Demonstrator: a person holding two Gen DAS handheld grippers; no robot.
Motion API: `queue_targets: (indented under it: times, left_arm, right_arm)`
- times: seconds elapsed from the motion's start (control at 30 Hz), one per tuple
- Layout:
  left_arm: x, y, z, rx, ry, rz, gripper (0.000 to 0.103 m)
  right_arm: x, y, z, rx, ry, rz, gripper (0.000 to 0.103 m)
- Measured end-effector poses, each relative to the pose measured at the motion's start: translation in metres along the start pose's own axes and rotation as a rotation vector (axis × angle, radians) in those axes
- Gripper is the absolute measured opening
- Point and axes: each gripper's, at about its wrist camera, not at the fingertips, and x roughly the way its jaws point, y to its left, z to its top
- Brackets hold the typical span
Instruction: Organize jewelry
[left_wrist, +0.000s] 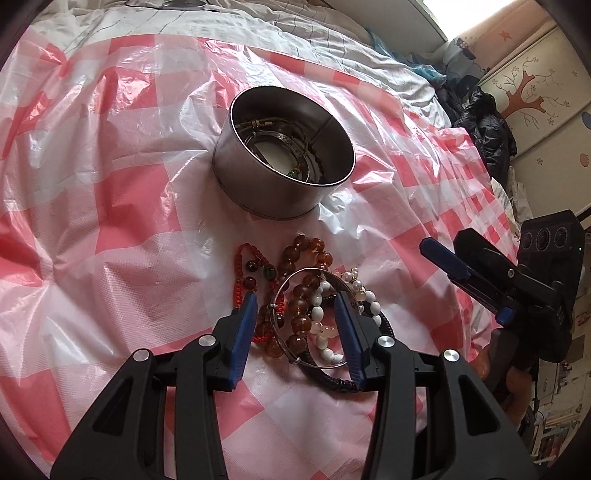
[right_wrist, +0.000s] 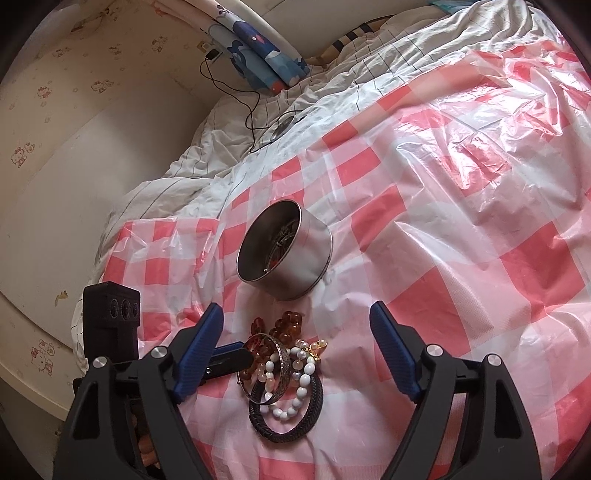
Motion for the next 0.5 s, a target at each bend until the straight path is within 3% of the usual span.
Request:
queue_targets:
  times: [0.07,0.13,0.3,0.43,0.5]
  left_arm:
    - [-0.001,0.0,0.001,-0.004,-0.015,-0.005,0.031]
    - [-0.004,0.002,0.001,-0.014,-0.03,-0.019,0.007]
    - [-0.021,0.008,0.001,-0.055,-0.09,-0.131,0.006]
    - [-0.049,0.021,0.003,-0.122,-0.192,-0.287,0.006]
    - [-0.065,0.029,0.002,-0.153,-0.253,-0.368,0.0]
  right_arm:
    - [0.001,0.0,0.0,0.002,0.003,0.0,0.08]
    - [0.002,-0.001,0.0,0.005,0.005,0.002,0.08]
    - [0.002,-0.001,0.0,0.005,0.006,0.009,0.08]
    - [0.006,0.013,-0.001,-0.06,0.012,0.033,0.08]
    - [0.014,0.028,-0.003,-0.125,0.031,0.032,0.08]
